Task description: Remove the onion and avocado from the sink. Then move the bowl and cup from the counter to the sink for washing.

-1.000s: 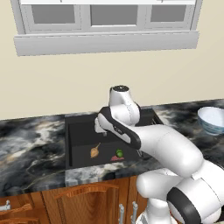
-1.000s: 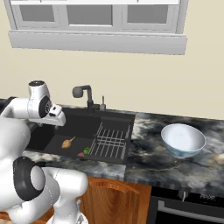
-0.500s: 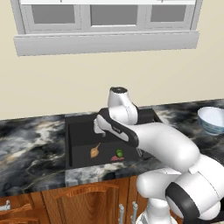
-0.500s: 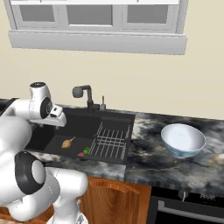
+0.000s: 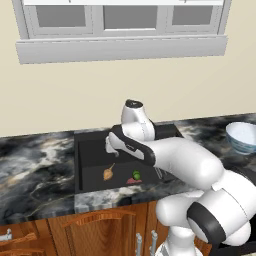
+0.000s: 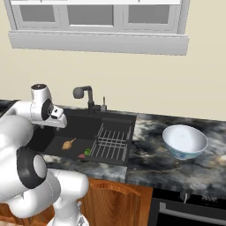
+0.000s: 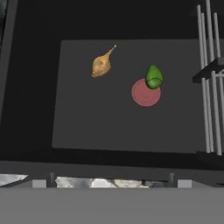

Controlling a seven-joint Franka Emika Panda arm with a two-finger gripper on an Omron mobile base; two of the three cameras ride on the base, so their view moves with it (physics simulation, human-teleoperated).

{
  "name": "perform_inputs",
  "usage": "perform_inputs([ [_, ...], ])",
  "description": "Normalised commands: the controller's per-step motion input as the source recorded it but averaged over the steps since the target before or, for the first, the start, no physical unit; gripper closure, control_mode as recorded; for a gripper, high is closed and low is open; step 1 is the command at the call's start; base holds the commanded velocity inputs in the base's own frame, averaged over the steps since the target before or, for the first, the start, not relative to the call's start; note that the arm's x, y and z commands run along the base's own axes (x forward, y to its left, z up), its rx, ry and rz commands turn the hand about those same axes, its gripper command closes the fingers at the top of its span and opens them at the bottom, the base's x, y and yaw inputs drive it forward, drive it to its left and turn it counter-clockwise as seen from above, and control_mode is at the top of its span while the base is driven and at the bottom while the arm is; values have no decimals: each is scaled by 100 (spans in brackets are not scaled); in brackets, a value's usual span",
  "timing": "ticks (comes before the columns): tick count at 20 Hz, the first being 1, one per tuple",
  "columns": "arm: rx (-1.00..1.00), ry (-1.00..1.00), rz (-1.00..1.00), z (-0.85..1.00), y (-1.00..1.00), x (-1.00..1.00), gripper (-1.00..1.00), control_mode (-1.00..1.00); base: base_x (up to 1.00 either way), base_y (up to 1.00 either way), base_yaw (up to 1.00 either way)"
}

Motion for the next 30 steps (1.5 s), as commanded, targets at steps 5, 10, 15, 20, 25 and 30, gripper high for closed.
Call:
perform_inputs([
  [5, 0, -1, 0, -8, 4, 8, -100, -100, 0, 0, 0],
  [10, 0, -1, 0, -8, 2, 7, -100, -100, 0, 0, 0],
  [15, 0, -2, 0, -8, 2, 7, -100, -100, 0, 0, 0],
  [20, 0, 0, 0, -8, 1, 8, -100, -100, 0, 0, 0],
  [25, 0, 0, 0, -7, 0, 9, -100, -100, 0, 0, 0],
  [30, 0, 0, 0, -8, 1, 10, -100, -100, 0, 0, 0],
])
